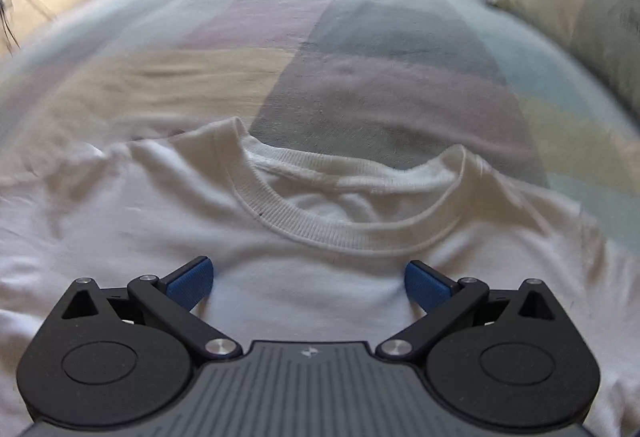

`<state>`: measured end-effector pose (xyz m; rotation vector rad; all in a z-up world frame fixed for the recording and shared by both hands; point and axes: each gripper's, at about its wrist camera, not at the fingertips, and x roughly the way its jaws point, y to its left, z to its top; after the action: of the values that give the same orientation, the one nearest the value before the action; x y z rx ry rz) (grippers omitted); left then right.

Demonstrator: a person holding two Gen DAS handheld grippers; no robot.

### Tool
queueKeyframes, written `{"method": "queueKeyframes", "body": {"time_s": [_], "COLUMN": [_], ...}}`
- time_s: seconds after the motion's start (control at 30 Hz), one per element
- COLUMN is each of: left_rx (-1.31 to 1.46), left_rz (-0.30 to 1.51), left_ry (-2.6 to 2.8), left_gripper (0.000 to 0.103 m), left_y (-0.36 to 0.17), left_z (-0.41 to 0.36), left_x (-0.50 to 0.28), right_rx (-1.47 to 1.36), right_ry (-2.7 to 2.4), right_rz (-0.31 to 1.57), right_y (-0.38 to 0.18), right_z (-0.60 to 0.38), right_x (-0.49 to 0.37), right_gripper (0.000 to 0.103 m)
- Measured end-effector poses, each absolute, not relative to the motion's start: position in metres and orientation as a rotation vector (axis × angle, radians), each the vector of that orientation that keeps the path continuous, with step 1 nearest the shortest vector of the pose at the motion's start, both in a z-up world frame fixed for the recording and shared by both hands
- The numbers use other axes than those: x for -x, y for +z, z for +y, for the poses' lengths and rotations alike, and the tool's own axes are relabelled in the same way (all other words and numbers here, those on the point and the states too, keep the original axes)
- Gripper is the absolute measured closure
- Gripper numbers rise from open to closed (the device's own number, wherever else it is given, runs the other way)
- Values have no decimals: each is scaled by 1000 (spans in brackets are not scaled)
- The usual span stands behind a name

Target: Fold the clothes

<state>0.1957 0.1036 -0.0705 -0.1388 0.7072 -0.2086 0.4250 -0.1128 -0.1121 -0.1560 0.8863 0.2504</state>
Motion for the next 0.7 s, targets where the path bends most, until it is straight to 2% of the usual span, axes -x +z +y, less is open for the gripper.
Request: {"method": "queueKeyframes", "body": {"time_s": [0.4, 0.7], "left_rx": [153, 128], "left_rz": [728, 714], "left_ry": [-223, -263], "left_gripper": [3, 2], "left_y": [-78, -58], "left_z": [106, 97], "left_x": [-197, -181], "right_rx": [118, 167], "right_ry": [250, 270], "right_rz": [797, 756], "right_y": [-114, -60], "right_z": [-106, -151], "right_x": [-486, -428], "right_gripper": [0, 0]}}
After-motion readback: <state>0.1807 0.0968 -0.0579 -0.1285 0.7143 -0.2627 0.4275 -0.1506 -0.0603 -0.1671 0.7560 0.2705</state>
